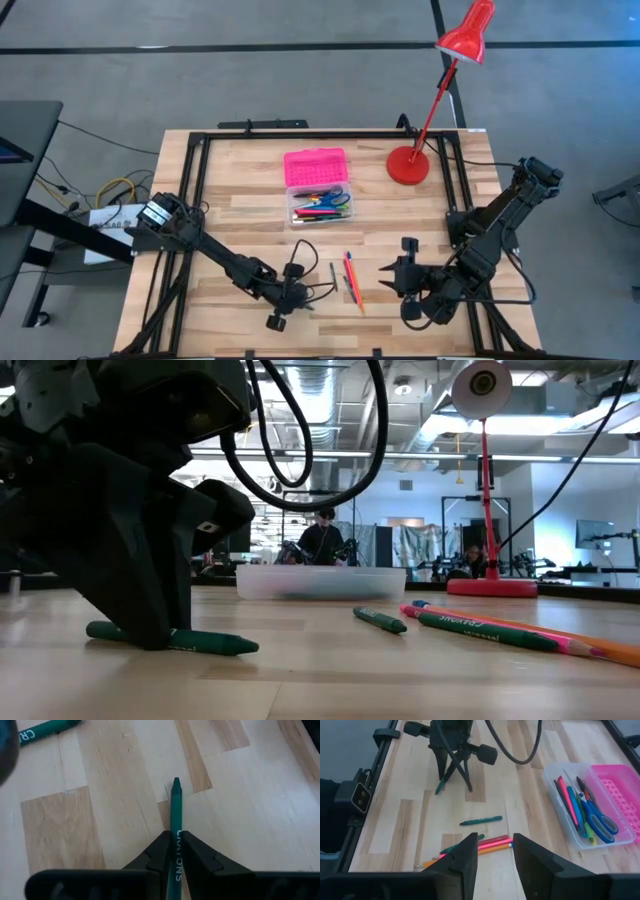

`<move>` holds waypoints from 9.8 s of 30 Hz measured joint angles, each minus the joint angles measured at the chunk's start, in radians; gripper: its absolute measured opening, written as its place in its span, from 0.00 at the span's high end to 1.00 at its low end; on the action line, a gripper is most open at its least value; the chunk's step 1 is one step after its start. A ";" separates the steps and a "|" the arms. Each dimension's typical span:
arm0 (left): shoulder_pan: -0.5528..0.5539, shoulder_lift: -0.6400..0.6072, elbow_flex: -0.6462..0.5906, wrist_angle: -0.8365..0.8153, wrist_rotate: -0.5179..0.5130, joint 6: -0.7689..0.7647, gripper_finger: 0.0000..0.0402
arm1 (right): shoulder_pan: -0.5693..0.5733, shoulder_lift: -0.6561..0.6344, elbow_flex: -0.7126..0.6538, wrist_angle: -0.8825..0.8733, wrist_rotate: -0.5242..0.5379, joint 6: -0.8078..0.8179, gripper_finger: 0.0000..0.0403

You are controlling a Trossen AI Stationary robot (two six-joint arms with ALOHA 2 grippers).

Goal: Pick & place school supplies into a supply box
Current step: Put the green crayon into the pink supply box, then put the orange pencil into the pink supply box

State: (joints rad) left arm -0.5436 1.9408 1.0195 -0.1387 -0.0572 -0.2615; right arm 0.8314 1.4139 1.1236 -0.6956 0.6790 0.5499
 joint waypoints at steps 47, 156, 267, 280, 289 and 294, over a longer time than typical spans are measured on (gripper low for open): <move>0.052 -0.006 0.126 -0.203 -0.373 0.175 0.99 | -0.009 0.161 0.000 -0.010 -0.028 0.024 0.71; -0.419 -0.351 0.087 -0.379 -0.926 -0.136 0.65 | -0.171 0.545 0.001 0.117 -0.148 0.665 0.71; -0.419 -0.351 0.088 -0.543 -0.871 -0.346 0.65 | -0.430 0.538 0.226 -0.385 -0.335 0.075 1.00; -0.419 -0.351 0.088 -0.561 -0.871 -0.356 0.65 | -0.671 0.535 0.326 -0.180 -0.230 -0.264 1.00; -0.424 -0.351 0.088 -0.655 -0.865 -0.422 0.65 | -0.865 0.535 0.327 0.129 -0.379 -0.586 1.00; -0.434 -0.351 0.088 -0.717 -0.869 -0.468 0.65 | -0.927 0.558 0.326 0.195 -0.463 -0.653 1.00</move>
State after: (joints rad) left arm -0.9776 1.5894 1.1072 -0.8556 -0.9259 -0.7296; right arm -0.0960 1.9715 1.4492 -0.5009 0.2164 -0.1027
